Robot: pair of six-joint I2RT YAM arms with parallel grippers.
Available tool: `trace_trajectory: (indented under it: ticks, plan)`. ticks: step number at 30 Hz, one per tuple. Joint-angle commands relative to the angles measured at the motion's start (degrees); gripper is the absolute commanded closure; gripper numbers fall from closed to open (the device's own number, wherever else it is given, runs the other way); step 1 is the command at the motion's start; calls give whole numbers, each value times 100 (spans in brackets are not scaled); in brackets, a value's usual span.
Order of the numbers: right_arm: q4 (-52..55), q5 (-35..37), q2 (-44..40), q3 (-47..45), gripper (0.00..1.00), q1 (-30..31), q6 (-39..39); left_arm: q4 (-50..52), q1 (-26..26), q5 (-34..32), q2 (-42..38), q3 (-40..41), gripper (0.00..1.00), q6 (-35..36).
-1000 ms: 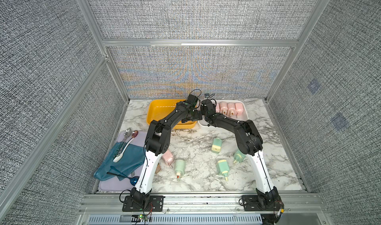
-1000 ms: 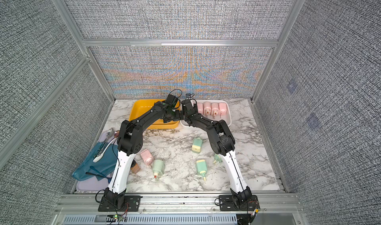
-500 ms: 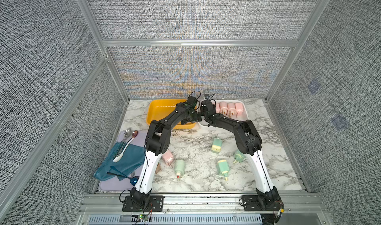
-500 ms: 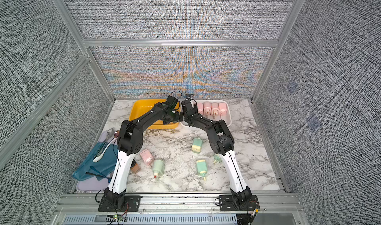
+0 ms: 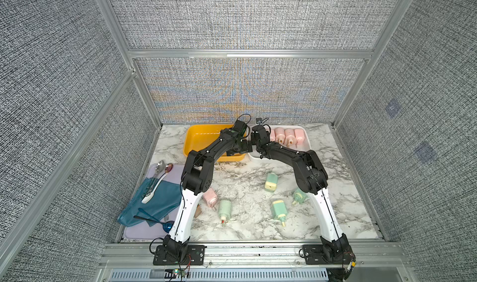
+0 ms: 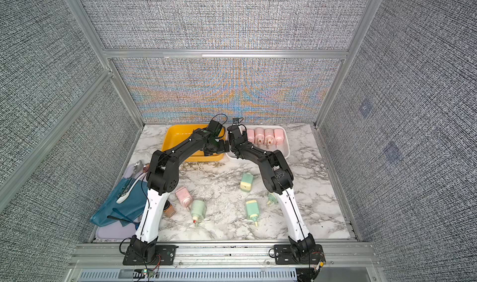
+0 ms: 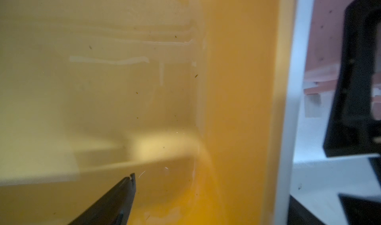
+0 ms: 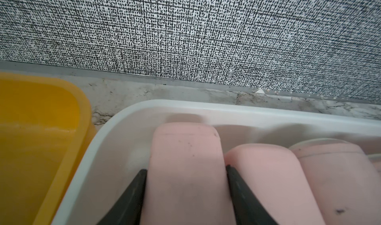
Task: Place the pencil sharpeners by color into the storage box
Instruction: Place the pencil sharpener in the storage box.
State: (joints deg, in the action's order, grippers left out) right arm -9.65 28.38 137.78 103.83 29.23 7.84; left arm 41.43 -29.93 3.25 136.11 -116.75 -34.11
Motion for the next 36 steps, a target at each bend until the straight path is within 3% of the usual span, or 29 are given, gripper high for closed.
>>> trace_trajectory:
  ticks: [1,17,28,36]
  plan:
    - [-30,27,-64,17,56,3,120,67,5,69,4,12,1,-8]
    - [145,-101,-328,33,38,3,110,85,18,237,25,-32,1,-33]
    - [325,16,-339,108,35,-14,214,155,23,220,47,-79,1,1]
    - [1018,-555,-551,171,32,-43,148,180,39,203,37,-23,1,38]
